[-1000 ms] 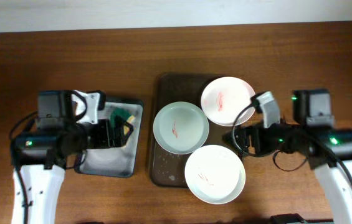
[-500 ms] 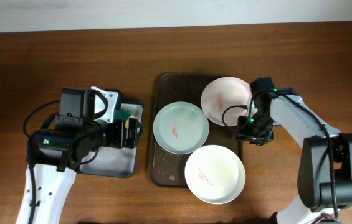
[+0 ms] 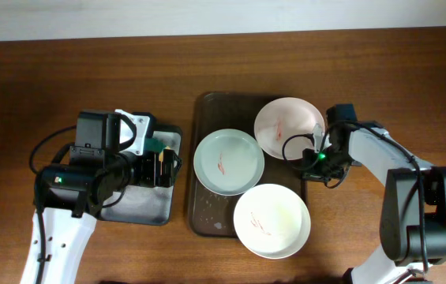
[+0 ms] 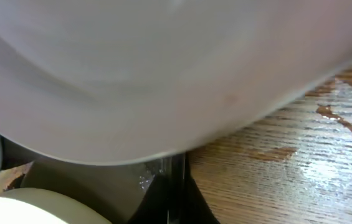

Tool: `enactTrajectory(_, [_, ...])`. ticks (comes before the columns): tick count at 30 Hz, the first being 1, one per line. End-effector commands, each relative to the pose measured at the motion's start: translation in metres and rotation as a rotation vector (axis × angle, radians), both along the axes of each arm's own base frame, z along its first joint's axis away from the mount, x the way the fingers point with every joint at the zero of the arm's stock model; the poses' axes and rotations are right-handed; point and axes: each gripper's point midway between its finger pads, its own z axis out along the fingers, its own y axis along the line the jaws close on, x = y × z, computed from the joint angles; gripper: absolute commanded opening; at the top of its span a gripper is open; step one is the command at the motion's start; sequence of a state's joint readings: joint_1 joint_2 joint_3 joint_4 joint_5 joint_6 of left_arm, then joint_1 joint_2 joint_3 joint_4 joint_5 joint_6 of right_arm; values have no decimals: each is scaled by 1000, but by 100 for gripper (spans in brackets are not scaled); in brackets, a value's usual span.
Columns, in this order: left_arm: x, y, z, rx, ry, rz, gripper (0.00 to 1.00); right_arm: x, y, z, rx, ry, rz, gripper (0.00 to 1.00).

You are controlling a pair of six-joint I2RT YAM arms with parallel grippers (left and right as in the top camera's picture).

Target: Clean dirty plates on tray and stack at the side

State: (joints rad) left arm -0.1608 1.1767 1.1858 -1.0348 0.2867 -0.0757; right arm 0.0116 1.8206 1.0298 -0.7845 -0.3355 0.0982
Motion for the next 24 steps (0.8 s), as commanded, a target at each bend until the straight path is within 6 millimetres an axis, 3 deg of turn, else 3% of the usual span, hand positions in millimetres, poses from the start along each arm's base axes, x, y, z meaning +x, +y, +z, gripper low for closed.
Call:
enactTrajectory(1, [2, 0, 6, 4, -19, 0, 99, -4, 3, -6, -10, 15, 10, 4])
enactTrajectory(4, [2, 0, 6, 4, -19, 0, 99, -2, 4, -9, -62, -10, 69, 4])
enactTrajectory(8, [2, 0, 6, 4, -19, 0, 99, 2, -18, -14, -239, -37, 107, 4])
enactTrajectory(16, [2, 0, 6, 4, -19, 0, 99, 25, -24, -13, -288, -148, 209, 4])
enactTrajectory(18, [2, 0, 6, 4, -19, 0, 100, 22, -24, -14, -287, -137, 211, 4])
enactTrajectory(19, [2, 0, 6, 4, -19, 0, 99, 16, -21, -11, -270, -115, 214, 22])
enactTrajectory(20, [2, 0, 6, 4, -19, 0, 99, 14, -19, -7, -251, -106, 210, 31])
enactTrajectory(24, [5, 5, 5, 28, -31, 17, 99, 9, -12, 40, -209, -139, 149, 41])
